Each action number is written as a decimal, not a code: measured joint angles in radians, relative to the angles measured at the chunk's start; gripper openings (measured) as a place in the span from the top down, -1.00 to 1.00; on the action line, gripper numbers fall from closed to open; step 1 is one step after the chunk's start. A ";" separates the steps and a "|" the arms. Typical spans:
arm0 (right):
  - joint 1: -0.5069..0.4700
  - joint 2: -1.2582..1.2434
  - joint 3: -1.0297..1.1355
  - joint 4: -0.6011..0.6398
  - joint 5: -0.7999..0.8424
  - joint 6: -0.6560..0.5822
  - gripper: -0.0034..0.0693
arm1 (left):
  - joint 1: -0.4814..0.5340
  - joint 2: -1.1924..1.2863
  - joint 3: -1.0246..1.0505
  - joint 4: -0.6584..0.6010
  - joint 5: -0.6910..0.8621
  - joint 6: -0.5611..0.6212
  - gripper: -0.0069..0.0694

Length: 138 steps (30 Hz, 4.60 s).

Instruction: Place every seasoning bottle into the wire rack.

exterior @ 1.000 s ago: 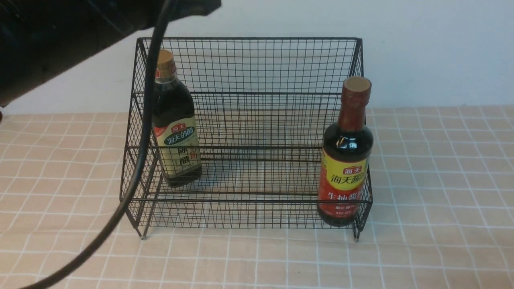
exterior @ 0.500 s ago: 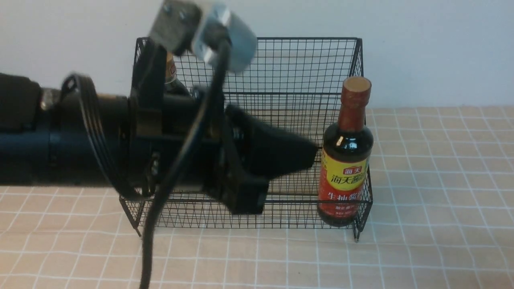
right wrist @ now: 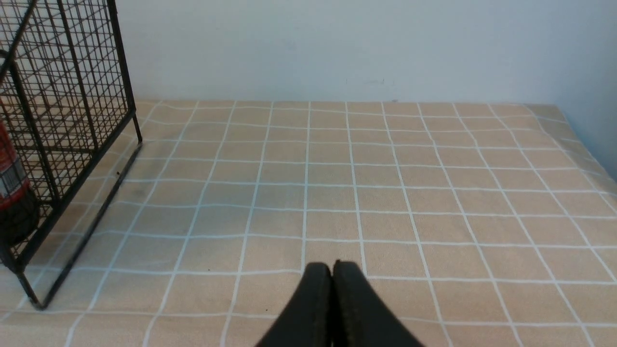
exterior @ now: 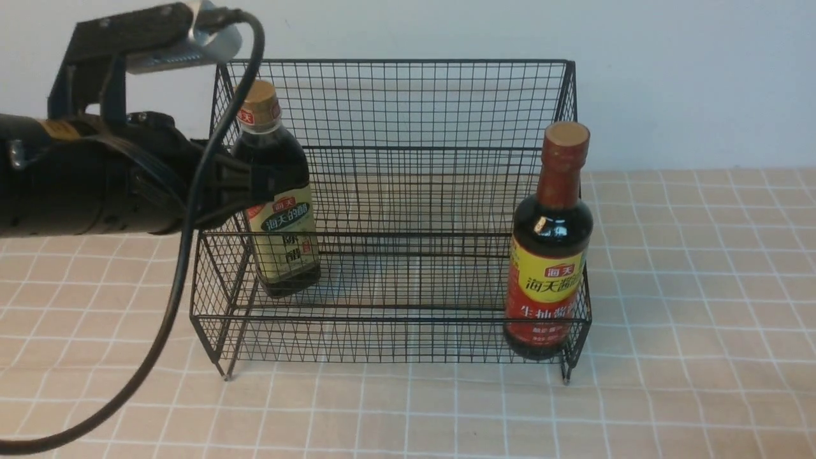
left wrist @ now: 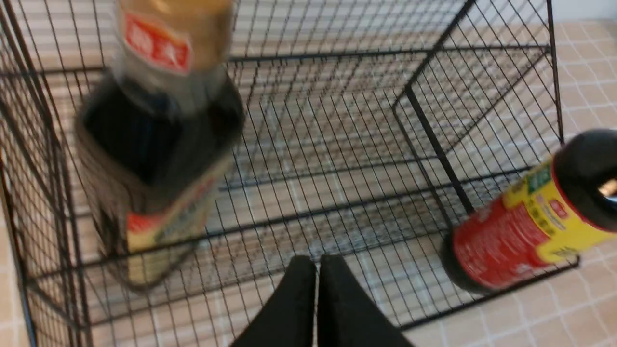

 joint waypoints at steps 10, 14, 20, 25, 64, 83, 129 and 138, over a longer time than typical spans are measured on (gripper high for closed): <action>0.000 0.000 0.000 0.000 0.000 0.000 0.95 | 0.000 0.158 0.000 0.034 -0.097 0.039 0.84; 0.000 0.000 0.000 0.000 0.000 0.000 0.95 | 0.001 0.197 0.000 0.048 -0.125 0.040 0.84; 0.000 0.000 0.000 0.000 0.000 0.001 0.95 | 0.001 0.243 0.000 0.096 -0.145 0.040 0.84; 0.000 0.000 0.000 0.000 0.000 0.001 0.95 | 0.001 0.257 0.000 0.161 -0.148 0.041 0.84; 0.000 0.000 0.000 0.001 0.000 0.001 0.95 | 0.061 0.018 -0.001 0.206 0.123 0.026 0.84; 0.000 0.000 0.000 0.001 0.000 0.001 0.95 | 0.061 -0.605 0.095 0.193 0.202 -0.155 0.84; 0.000 0.000 0.000 0.001 0.000 -0.014 0.95 | 0.152 -1.223 1.021 0.510 -0.160 -0.190 0.84; 0.000 0.000 0.000 0.001 0.000 -0.014 0.95 | 0.152 -1.223 1.021 0.510 -0.159 -0.191 0.84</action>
